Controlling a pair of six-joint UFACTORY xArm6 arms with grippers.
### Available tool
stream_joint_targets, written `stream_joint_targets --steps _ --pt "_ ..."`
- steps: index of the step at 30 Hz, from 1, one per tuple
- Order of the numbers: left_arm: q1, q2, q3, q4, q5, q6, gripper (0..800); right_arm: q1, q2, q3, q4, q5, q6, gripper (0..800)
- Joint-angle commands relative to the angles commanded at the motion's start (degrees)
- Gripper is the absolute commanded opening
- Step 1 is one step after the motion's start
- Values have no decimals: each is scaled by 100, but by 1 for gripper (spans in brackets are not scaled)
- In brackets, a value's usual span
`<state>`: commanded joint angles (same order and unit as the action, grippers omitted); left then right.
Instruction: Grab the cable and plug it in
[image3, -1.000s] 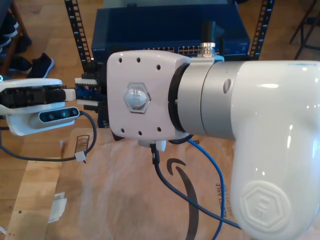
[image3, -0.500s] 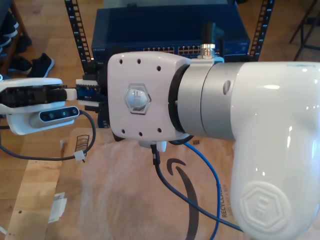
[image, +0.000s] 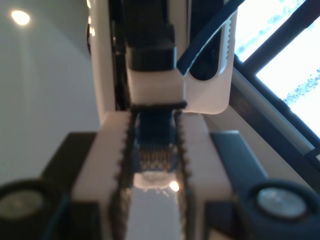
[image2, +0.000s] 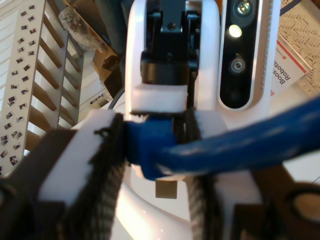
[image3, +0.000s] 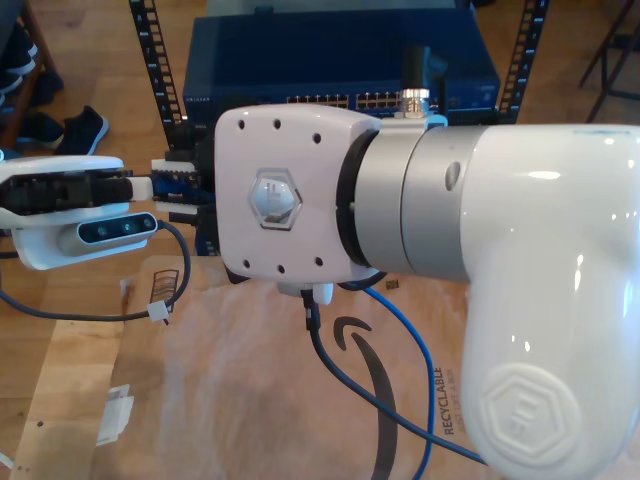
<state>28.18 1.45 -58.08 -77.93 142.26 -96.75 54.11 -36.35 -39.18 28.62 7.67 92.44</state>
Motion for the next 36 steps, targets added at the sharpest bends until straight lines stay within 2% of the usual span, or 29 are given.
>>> stream_joint_targets --steps 3,4,5,6,7,16,21,23,25,29,33,36 --pt "0 9 0 18 0 0 43 0 -9 0 0 -9 0 155" --pt "0 9 -9 26 9 -18 167 0 -9 0 0 -9 18 121" --pt "9 9 0 44 35 -44 447 0 -9 9 9 -18 35 44" --pt "9 9 18 26 9 -26 732 0 -9 9 18 -53 35 19" --pt "9 9 18 18 -9 -9 795 0 -9 9 18 -132 35 7" --pt "237 0 -26 18 -229 -9 798 0 0 9 9 -185 26 1" --pt "914 0 -62 448 -1108 123 798 -369 220 26 -9 -185 18 1" --pt "949 -62 -176 993 -1204 211 798 -765 360 26 -18 -185 18 1" --pt "958 -141 -352 1688 -1521 413 798 -1099 404 18 -35 -185 18 1" --pt "1046 -527 -413 2901 -1890 668 798 -1881 475 -9 -290 -193 26 1" --pt "1090 -862 -413 4677 -1916 1284 799 -2462 484 193 -448 -211 26 1" --pt "1275 -1257 -237 5547 -1916 1644 799 -2919 501 457 -615 -545 18 1"
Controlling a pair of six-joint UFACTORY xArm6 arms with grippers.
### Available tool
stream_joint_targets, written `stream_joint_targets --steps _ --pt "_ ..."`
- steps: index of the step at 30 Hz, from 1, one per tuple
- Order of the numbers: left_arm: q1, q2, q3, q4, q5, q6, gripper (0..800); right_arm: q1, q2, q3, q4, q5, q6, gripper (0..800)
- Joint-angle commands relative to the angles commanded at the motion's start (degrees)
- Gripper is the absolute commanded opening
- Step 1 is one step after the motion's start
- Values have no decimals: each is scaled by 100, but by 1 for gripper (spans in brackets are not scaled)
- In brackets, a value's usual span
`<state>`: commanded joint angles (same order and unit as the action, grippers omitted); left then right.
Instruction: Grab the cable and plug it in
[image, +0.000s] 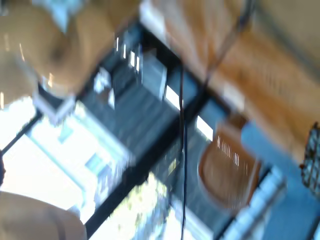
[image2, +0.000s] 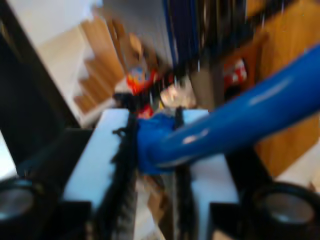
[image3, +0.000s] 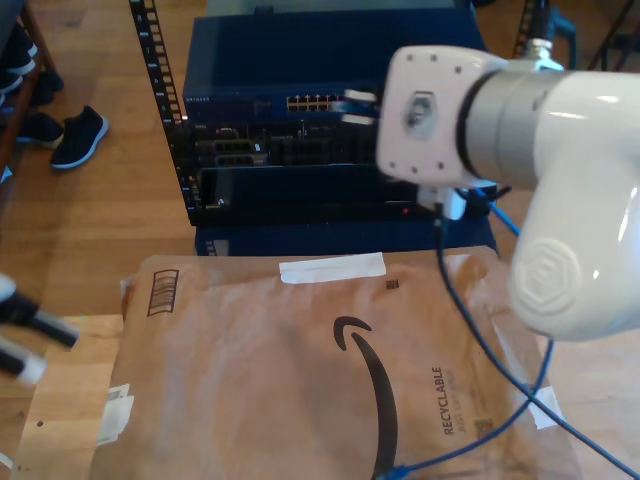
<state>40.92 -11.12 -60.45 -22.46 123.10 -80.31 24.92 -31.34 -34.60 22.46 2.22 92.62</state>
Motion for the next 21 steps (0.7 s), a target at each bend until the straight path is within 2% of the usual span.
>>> stream_joint_targets --steps 3,8,11,14,16,19,21 --pt "9 -369 466 756 0 378 799 -26 220 255 -237 -809 -18 1" --pt "18 -1275 1336 1574 -202 1275 799 -26 202 844 -255 -1908 -26 7" --pt "185 -1723 1758 2040 -334 1398 799 0 167 1327 -255 -2963 -70 7" --pt "501 -1873 1793 2198 -334 1732 799 18 167 1767 -202 -3833 -466 7" --pt "730 -1996 1802 2198 -352 2224 799 44 185 2013 -35 -4413 -853 4" --pt "1196 -2031 1820 2198 -510 2875 799 123 273 2242 563 -5266 -1749 2" --pt "1538 -2031 1855 2198 -677 3279 799 501 536 2277 1152 -5741 -2356 2"
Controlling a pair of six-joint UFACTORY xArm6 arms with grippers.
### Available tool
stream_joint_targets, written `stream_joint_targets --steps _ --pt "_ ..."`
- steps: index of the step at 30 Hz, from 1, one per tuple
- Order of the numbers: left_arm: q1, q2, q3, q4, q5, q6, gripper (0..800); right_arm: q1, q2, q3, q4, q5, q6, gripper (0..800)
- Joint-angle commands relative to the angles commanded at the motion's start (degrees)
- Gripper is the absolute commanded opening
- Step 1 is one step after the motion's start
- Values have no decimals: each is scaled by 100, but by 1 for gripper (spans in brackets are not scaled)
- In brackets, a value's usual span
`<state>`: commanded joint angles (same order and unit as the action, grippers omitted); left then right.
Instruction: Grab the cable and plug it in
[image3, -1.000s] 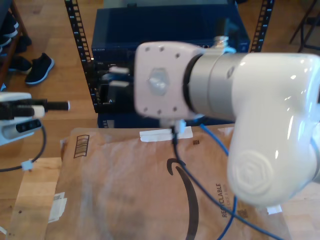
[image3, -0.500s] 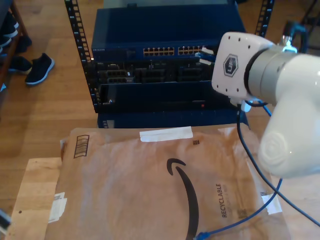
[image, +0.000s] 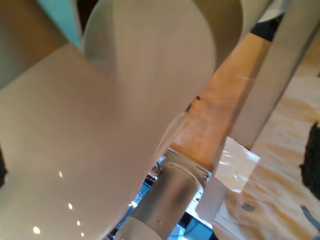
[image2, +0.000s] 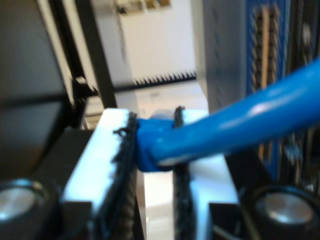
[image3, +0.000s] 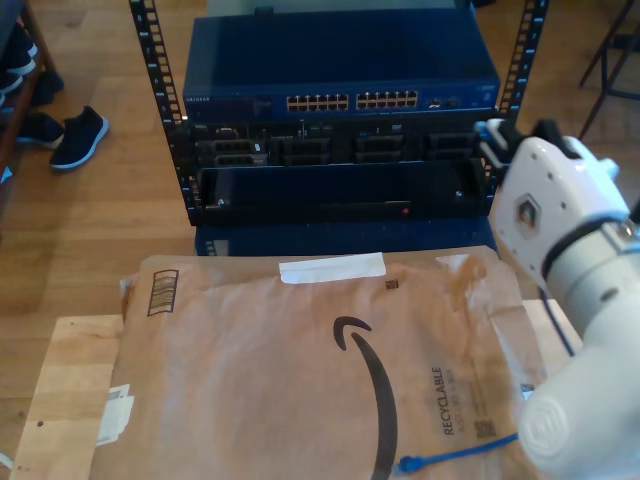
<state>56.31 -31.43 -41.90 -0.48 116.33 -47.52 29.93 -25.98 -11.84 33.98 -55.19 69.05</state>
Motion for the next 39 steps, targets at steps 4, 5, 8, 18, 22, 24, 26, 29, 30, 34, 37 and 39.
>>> stream_joint_targets --steps 4,5,8,18,22,24,26,29,30,34,37,39 --pt "589 -105 396 26 -229 826 799 1064 879 -123 1073 -1354 -809 2" --pt "738 -149 510 70 -334 949 799 1310 1108 -229 1292 -1582 -818 2" --pt "1125 -387 888 352 -738 1354 799 1969 1723 -492 2163 -1996 -853 2" --pt "2875 -448 2101 563 -2567 2936 799 2523 2356 -721 2857 -2655 -853 0" --pt "2910 -440 2479 554 -3323 3112 799 2664 2356 -738 2971 -2655 -853 0" --pt "2989 -440 2769 554 -3727 3138 799 2699 2356 -765 3059 -2664 -853 0" --pt "3191 -466 3033 563 -4273 3200 799 2760 2365 -747 3121 -2716 -853 0" --pt "3798 -457 3147 554 -4651 3666 799 2769 2356 -730 3138 -2804 -853 0" --pt "3903 -457 3174 545 -4730 3842 799 2769 2356 -721 3138 -2813 -853 0" --pt "3947 -404 3297 519 -4791 4369 799 2760 2338 -677 3165 -2813 -862 0" --pt "3956 -273 3481 527 -5125 4413 799 2760 2338 -624 3226 -2813 -853 0" --pt "3956 -211 3622 519 -5547 4413 800 2769 2338 -624 3323 -2822 -853 0"
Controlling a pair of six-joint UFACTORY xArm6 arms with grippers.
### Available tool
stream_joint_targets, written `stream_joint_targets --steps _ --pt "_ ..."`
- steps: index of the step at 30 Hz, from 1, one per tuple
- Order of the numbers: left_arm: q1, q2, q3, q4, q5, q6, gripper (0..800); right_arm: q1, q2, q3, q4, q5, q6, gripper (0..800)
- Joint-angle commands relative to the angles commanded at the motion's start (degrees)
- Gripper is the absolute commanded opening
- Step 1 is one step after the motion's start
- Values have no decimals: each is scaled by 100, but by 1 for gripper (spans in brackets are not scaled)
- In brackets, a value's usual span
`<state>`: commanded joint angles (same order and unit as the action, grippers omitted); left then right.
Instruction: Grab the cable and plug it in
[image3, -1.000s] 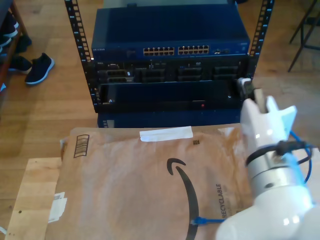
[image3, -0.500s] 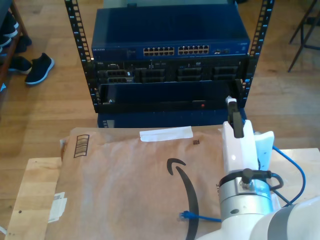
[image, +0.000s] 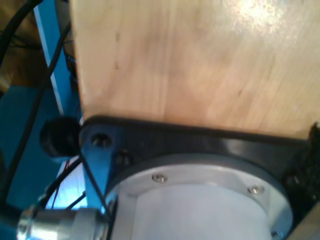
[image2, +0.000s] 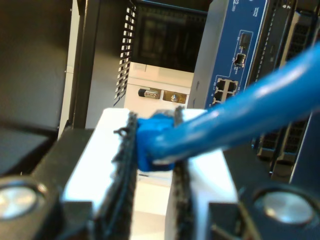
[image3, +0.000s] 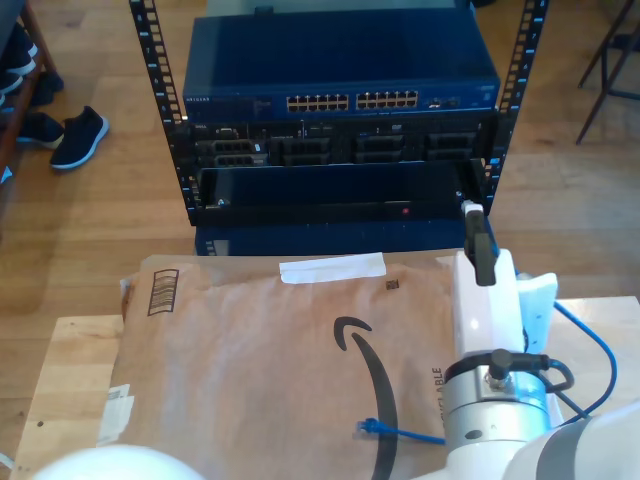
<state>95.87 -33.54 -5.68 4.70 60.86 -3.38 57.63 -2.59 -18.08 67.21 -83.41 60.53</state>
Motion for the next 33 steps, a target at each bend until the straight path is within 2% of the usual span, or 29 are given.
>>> stream_joint_targets --steps 2,7,11,20,25,28,33 --pt "44 35 79 0 -141 0 799 35 9 0 9 0 0 0" --pt "105 229 88 -9 -158 26 800 53 26 -26 9 9 0 0" --pt "105 264 79 -9 -149 35 800 53 35 -44 26 9 0 0" --pt "105 264 79 -9 -149 35 800 132 26 -44 202 -255 -26 0" --pt "105 264 79 -9 -149 35 800 519 -167 -97 202 -475 -431 0" --pt "105 264 79 -9 -149 35 800 721 -132 0 220 -466 -413 0" --pt "105 264 79 -9 -149 35 800 510 158 -62 220 -352 -387 0"
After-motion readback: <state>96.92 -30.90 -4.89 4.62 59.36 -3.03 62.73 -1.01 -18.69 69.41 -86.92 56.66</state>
